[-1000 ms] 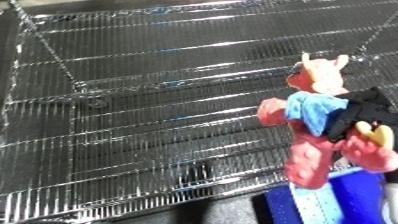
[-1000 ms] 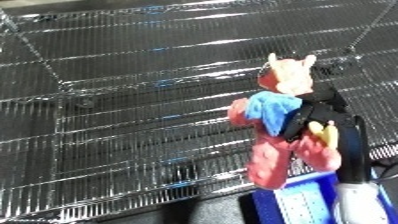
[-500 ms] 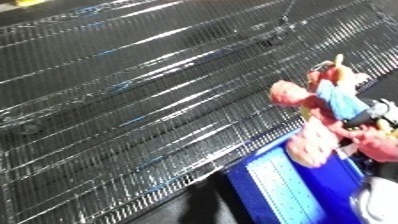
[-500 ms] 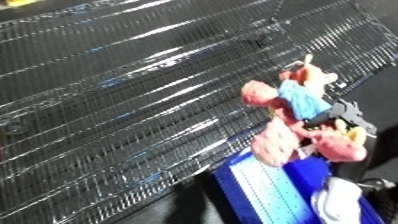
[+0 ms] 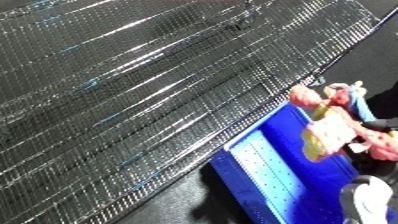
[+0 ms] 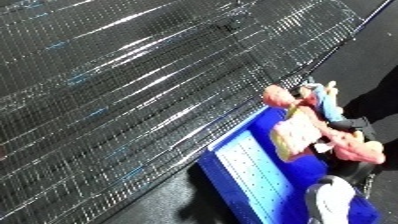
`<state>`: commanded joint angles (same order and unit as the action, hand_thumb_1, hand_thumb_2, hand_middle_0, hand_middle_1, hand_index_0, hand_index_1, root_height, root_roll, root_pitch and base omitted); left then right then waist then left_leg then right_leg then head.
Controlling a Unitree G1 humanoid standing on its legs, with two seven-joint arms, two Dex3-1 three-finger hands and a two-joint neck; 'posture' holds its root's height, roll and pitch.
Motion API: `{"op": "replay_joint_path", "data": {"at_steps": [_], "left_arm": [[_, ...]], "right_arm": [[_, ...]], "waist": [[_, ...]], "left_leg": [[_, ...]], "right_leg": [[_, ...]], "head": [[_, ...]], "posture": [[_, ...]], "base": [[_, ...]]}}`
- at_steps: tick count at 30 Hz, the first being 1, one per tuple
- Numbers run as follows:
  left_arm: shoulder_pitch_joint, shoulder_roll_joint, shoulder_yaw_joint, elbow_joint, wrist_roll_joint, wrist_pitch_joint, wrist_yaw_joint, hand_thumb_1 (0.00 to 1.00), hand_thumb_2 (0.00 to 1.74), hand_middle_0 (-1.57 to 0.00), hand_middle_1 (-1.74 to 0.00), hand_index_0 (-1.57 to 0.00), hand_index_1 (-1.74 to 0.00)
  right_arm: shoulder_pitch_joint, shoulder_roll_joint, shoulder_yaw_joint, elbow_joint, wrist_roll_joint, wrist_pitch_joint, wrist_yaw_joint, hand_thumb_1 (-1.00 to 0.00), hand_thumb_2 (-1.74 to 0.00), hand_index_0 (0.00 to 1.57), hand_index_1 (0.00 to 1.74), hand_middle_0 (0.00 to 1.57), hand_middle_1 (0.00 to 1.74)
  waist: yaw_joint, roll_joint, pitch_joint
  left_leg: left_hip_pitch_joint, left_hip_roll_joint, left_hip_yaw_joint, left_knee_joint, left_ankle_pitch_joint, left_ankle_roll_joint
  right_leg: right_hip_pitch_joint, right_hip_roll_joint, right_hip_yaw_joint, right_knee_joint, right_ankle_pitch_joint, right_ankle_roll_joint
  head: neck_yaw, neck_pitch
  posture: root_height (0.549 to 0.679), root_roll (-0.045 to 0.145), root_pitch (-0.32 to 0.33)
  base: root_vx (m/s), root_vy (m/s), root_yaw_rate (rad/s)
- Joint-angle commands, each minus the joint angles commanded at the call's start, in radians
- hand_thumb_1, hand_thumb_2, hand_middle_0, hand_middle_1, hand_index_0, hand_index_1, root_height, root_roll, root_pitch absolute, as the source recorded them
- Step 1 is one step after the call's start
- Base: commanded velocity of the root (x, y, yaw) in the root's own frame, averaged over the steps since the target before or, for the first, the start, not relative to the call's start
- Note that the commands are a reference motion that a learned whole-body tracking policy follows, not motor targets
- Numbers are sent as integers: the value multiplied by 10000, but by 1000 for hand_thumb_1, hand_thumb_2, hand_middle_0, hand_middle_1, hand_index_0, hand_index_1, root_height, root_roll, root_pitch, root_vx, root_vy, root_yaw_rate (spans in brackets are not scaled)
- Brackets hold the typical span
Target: Pick up the object and place it into the box
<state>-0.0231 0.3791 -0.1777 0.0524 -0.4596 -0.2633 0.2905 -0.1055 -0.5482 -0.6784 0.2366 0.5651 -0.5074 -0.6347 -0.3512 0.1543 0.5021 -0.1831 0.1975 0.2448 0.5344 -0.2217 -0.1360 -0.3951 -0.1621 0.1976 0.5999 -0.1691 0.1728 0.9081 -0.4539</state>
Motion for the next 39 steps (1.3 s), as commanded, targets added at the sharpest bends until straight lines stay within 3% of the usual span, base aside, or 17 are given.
{"op": "replay_joint_path", "data": {"at_steps": [10, 23, 32, 39], "left_arm": [[-104, 107, -2, 44, 27, -103, -40, 1000, 1740, -1570, -1740, -1570, -1740], [-125, 78, 30, 116, 115, -81, -71, 1000, 1740, -1570, -1740, -1570, -1740], [-111, 49, 0, 160, 170, -35, -20, 1000, 1740, -1570, -1740, -1570, -1740], [-48, 165, 40, 114, 254, 7, -57, 1000, 1740, -1570, -1740, -1570, -1740]], "right_arm": [[-235, -648, -142, 1006, 124, 156, -167, 0, 0, 0, 0, 0, 0], [-8, -809, -202, 943, -345, 351, -186, 0, 0, 0, 0, 0, 0], [82, -595, -77, 94, -1155, 498, -306, 0, 0, 0, 0, 0, 0], [273, -833, -106, 266, -2007, 1195, -719, 0, 0, 0, 0, 0, 0]], "waist": [[54, 210, -31], [96, 229, -43], [195, 168, -86], [310, 91, -103]], "left_leg": [[33, -65, 35, -162, 101, -16], [27, -64, 28, -251, 187, -34], [-18, -48, 22, -206, 221, -35], [-43, -59, -24, -153, 193, -31]], "right_leg": [[44, -22, 20, -129, 49, 1], [73, 2, 10, -209, 38, -1], [37, 2, -13, -148, 13, 18], [4, -15, -38, -71, -16, 33]], "head": [[298, -57], [182, -167], [342, -287], [444, -418]], "posture": [[647, 88, -36], [648, 90, -34], [648, 91, -36], [647, 92, -38]], "base": [[5, -4, -6], [5, -13, -3], [7, -13, 11], [12, -12, 18]]}}
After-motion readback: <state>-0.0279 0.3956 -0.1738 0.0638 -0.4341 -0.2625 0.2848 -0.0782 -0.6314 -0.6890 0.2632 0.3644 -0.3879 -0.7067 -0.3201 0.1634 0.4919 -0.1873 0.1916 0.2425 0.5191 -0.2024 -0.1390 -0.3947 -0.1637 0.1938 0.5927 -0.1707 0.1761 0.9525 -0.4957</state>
